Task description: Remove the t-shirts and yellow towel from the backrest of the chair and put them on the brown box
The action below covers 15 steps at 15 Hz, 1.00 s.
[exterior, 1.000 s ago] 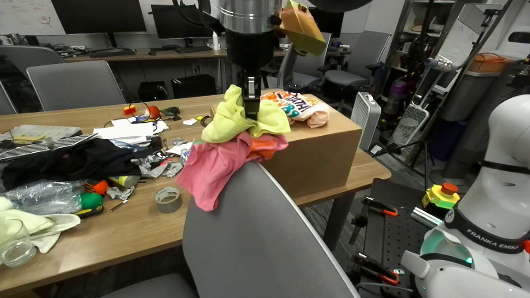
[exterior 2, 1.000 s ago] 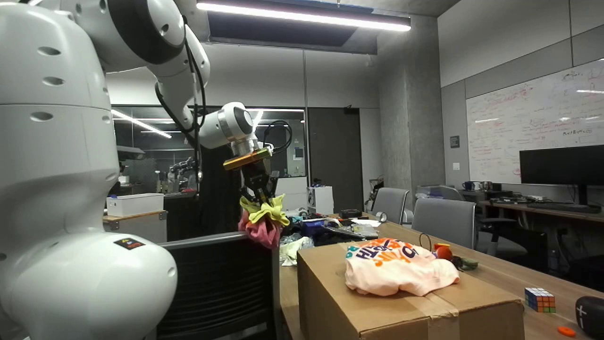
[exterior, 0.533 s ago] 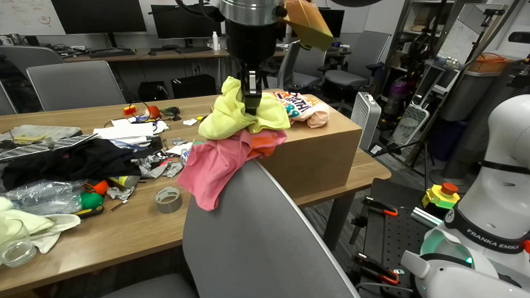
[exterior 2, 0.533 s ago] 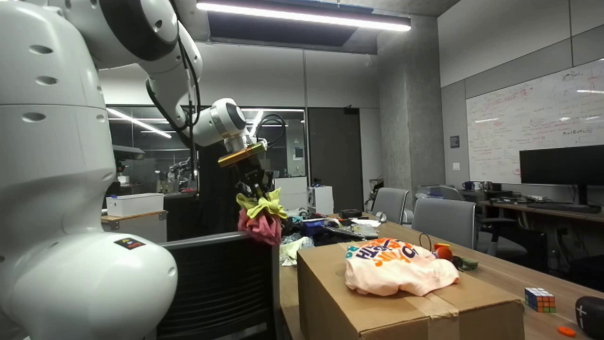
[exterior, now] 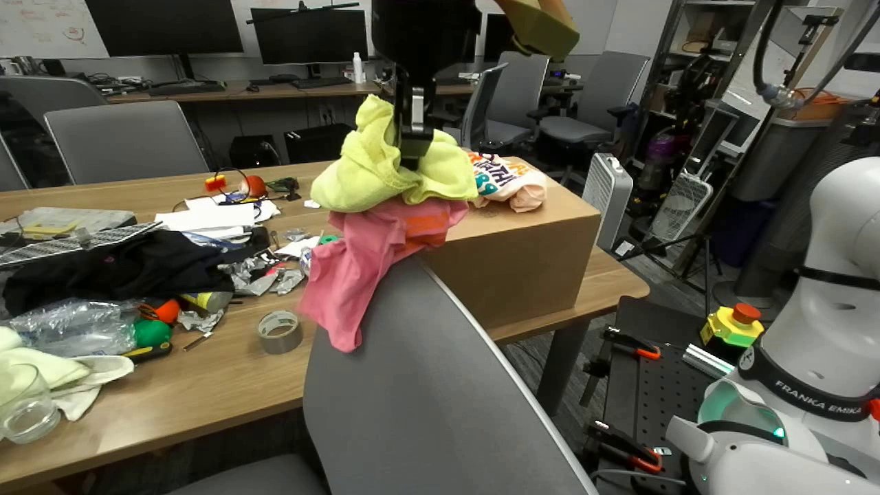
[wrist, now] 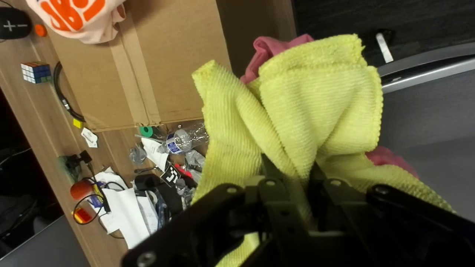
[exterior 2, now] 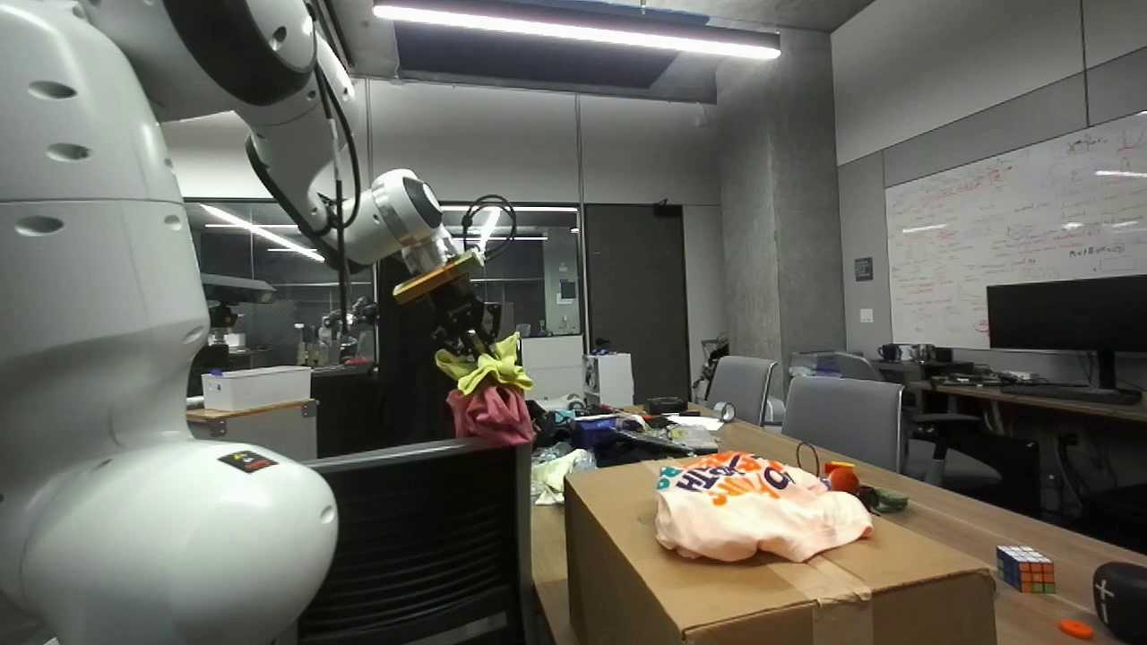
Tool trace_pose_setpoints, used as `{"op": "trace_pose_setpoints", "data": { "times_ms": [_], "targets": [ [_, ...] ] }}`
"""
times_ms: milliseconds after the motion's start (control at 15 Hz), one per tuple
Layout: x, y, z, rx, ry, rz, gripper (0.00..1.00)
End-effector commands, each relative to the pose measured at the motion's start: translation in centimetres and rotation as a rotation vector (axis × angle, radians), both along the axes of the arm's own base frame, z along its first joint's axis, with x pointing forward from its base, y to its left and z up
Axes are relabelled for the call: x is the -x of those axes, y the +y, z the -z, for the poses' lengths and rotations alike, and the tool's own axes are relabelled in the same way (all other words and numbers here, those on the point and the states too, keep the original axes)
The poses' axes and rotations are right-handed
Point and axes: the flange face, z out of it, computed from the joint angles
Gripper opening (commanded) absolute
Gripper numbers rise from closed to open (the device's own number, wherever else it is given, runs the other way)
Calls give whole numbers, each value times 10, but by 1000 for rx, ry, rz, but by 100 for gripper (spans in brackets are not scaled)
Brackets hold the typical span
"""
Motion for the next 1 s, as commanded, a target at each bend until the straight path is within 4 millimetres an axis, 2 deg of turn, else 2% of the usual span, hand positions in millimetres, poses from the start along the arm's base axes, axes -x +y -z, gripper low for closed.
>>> {"op": "trace_pose_setpoints", "data": {
  "times_ms": [0,333,933],
  "targets": [
    [3,-11,-35,-2,-62,54,8],
    [4,-32,-73,-12,-110,130,8],
    [12,-49,-142,-24,-194,227,7]
  ]
}}
